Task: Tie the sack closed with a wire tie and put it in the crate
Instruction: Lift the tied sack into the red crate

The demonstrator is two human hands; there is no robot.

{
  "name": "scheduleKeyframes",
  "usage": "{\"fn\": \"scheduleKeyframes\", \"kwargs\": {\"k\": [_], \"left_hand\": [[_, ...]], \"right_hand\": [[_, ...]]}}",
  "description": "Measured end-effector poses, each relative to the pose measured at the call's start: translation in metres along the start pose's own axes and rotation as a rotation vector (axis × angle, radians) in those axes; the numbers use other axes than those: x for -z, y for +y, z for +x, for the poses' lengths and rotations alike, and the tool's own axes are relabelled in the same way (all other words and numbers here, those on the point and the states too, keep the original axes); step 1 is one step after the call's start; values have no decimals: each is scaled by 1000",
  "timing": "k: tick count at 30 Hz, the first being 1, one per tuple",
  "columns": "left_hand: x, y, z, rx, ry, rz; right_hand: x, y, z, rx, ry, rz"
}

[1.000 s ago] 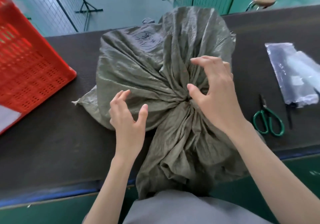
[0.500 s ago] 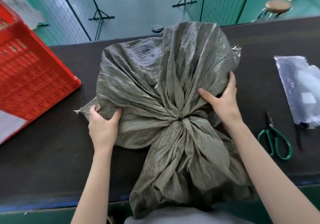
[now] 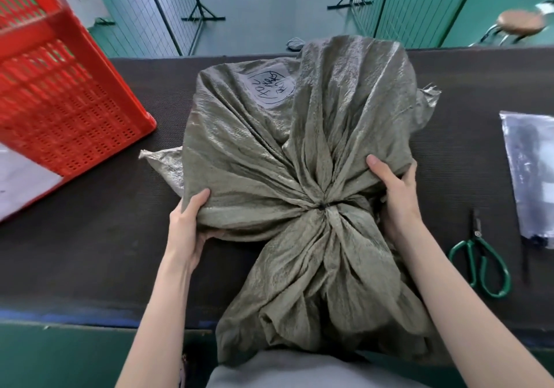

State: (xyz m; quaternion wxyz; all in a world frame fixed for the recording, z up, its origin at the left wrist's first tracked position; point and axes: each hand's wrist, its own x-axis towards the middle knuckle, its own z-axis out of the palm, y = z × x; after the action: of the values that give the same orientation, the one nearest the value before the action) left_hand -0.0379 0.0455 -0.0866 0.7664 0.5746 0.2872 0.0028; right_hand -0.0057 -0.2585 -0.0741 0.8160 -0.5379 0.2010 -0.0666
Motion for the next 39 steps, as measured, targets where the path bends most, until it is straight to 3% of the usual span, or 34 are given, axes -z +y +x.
{"fn": "scheduleKeyframes", "kwargs": {"k": [15,23,28,33,39], "left_hand": [[8,-12,-42,-225,-3,-209],[6,13,-61,-412,22,-373],[13,28,-57,-456,148,-616],[32,48,-55,-542,37,-647],[66,85,-38,-606,44,-755]], "right_hand": [[29,-6,-24,85,-112,154],[36,-22,-33,22,-179,365],[21,-34,-42,49,-257,467],[-2,-36,-45,76,-335,491],[-66,-33,-44,94,-407,581]]}}
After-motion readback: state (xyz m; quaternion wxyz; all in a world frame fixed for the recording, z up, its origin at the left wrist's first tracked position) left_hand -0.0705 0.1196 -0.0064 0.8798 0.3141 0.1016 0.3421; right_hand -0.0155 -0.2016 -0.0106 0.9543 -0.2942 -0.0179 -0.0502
